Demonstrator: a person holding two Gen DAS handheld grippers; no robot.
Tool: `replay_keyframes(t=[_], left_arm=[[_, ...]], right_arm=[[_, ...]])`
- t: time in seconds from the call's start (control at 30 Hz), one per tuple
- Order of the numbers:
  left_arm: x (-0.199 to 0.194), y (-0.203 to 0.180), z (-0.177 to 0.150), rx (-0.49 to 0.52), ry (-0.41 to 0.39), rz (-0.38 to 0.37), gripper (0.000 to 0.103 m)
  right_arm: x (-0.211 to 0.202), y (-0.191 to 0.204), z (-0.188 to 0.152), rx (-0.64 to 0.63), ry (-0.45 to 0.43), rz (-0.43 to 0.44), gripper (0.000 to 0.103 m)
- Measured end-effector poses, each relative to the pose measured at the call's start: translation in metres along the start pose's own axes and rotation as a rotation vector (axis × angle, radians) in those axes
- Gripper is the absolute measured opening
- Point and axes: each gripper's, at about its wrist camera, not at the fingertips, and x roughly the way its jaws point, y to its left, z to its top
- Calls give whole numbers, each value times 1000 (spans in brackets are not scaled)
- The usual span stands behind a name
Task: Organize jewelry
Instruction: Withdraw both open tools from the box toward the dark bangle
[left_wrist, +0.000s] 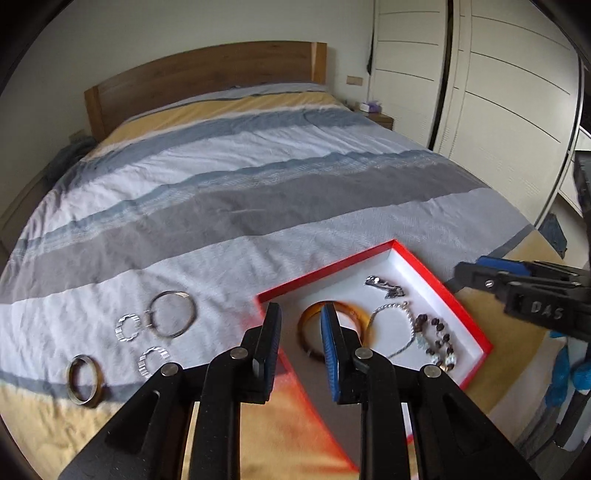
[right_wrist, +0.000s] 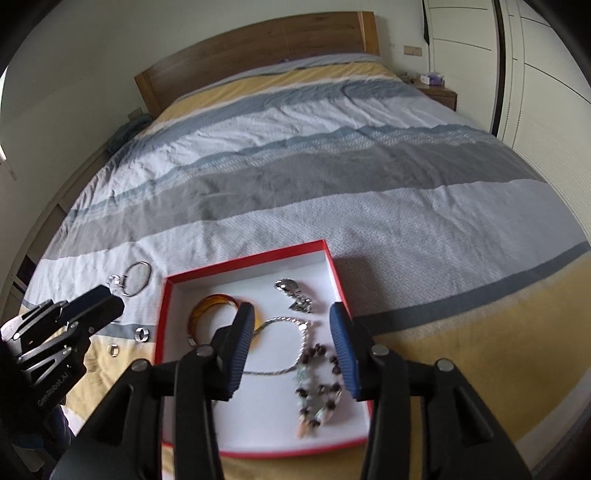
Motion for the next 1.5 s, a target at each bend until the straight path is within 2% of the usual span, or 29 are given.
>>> replay_keyframes(t=[0.1, 0.2, 0.5, 0.67, 0.87, 1.13, 1.5], left_arm=[[-24, 12, -7, -17, -18, 17, 27], [-50, 27, -16, -35, -41, 35, 36], [-119, 78, -46, -89, -77, 127, 44], [-158, 116, -66, -116, -110, 201, 44], [-188, 157, -92, -170, -109, 278, 44], [-199, 190, -121, -233, -95, 325, 44], [-157, 231, -151, -276, -12, 346, 44]], right_arm=[[-22, 11, -5, -6, -32, 8, 41], [-42, 25, -11, -21, -58, 30, 50], [-84, 69, -33, -53, -87, 68, 51], [-102, 88, -44, -83, -96, 77, 51], [-111, 111, -54, -123, -101, 110, 51], [-105, 151, -64, -205, -85, 165, 50], [-41, 195, -68, -259, 14, 204, 50]])
